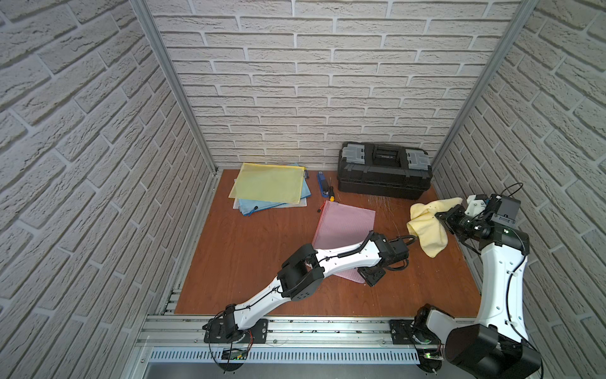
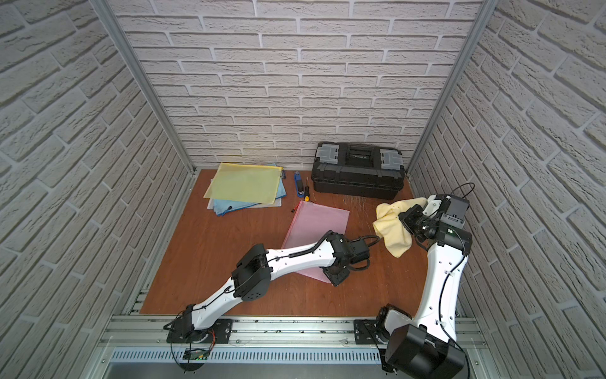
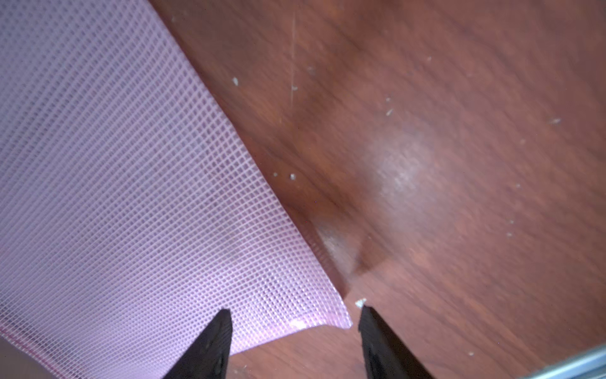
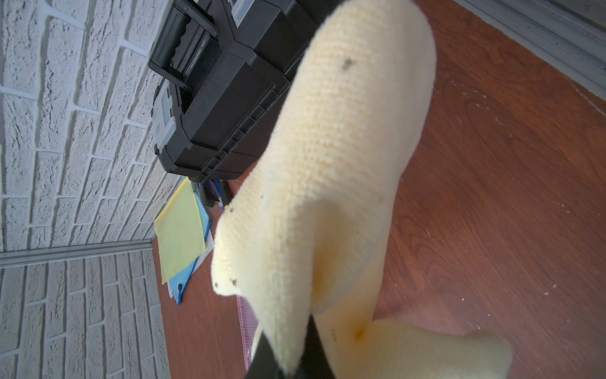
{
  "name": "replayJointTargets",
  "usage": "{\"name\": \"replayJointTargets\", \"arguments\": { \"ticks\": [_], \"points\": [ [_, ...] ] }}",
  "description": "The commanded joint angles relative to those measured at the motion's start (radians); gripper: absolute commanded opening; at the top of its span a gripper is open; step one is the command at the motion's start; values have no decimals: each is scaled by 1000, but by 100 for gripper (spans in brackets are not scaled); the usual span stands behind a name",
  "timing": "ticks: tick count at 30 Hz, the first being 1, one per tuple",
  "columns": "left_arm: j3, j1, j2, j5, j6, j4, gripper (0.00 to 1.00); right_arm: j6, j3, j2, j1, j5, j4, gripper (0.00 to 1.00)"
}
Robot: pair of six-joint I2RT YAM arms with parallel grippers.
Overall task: Wipe the document bag
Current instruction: Adjust the document bag at the center of the board.
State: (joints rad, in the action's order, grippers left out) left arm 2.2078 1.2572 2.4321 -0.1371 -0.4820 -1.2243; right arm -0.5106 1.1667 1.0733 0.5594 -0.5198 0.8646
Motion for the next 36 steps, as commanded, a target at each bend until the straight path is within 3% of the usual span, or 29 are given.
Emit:
{"name": "replayJointTargets", "arguments": {
  "ticks": [1,10,24,28,29,31,34,36],
  "points": [
    [38,-5,45,-13,-4,-55,62,20,-2,-16,3,-17,-15,2],
    [52,-4,62,-15,-1,-46,58,28,6,-18,6,-18,-5,2],
    [13,-3,77,-44,-2,-32,19,26,2,-16,6,-22,-13,2],
    [4,-3,79,-46,-1,-28,17,28,2,-15,7,-24,-12,2],
    [4,-3,79,-48,-1,-29,18,30,4,-15,6,-25,-11,2],
    [1,-3,79,-53,-3,-33,41,32,4,-16,6,-27,-10,2],
    [-7,-2,75,-72,-13,-32,65,32,3,-16,6,-28,-7,2],
    [-12,-1,73,-95,-22,-33,71,30,1,-18,6,-31,-8,2]
  ]
}}
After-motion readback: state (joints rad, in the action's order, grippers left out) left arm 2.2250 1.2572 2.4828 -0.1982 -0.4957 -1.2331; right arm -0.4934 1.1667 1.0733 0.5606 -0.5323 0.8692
